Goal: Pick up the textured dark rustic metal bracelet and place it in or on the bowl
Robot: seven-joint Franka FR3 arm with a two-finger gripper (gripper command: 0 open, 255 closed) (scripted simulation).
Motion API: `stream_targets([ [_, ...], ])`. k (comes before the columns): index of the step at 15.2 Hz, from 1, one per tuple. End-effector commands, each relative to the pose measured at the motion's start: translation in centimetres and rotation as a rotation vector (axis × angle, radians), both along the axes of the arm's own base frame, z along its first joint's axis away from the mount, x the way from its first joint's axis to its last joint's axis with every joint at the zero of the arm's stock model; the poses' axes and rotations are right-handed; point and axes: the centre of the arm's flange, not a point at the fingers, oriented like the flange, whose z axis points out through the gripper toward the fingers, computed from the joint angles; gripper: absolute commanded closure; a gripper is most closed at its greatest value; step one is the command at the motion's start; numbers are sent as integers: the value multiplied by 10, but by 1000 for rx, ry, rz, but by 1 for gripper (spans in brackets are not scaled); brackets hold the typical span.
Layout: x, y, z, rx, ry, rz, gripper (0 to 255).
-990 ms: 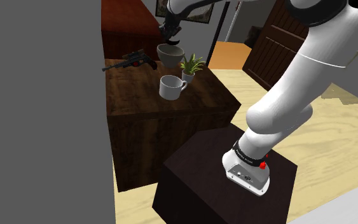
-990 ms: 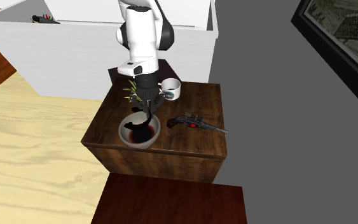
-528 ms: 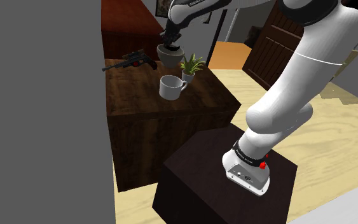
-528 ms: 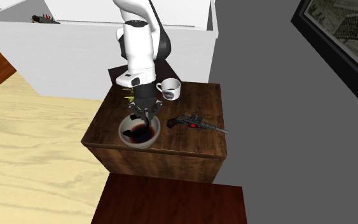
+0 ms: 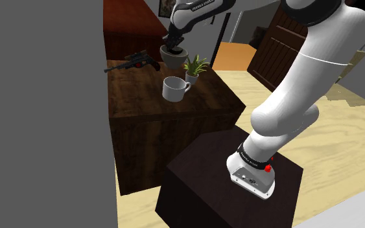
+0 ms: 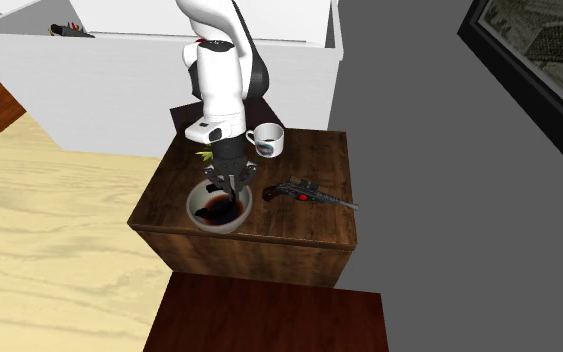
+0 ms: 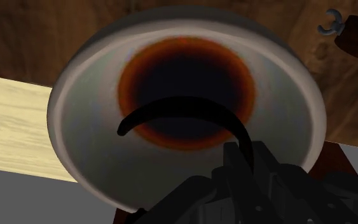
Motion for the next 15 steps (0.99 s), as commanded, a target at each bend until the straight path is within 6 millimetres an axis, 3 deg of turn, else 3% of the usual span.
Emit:
stream_targets([
  [1, 0, 0, 0, 0, 0, 0, 255],
  [2, 0, 0, 0, 0, 0, 0, 255],
  [3, 0, 0, 0, 0, 0, 0, 0],
  [8, 0, 0, 0, 0, 0, 0, 0],
  [12, -17, 8, 46, 0, 0, 0, 0],
  [15, -17, 8, 46, 0, 0, 0, 0],
])
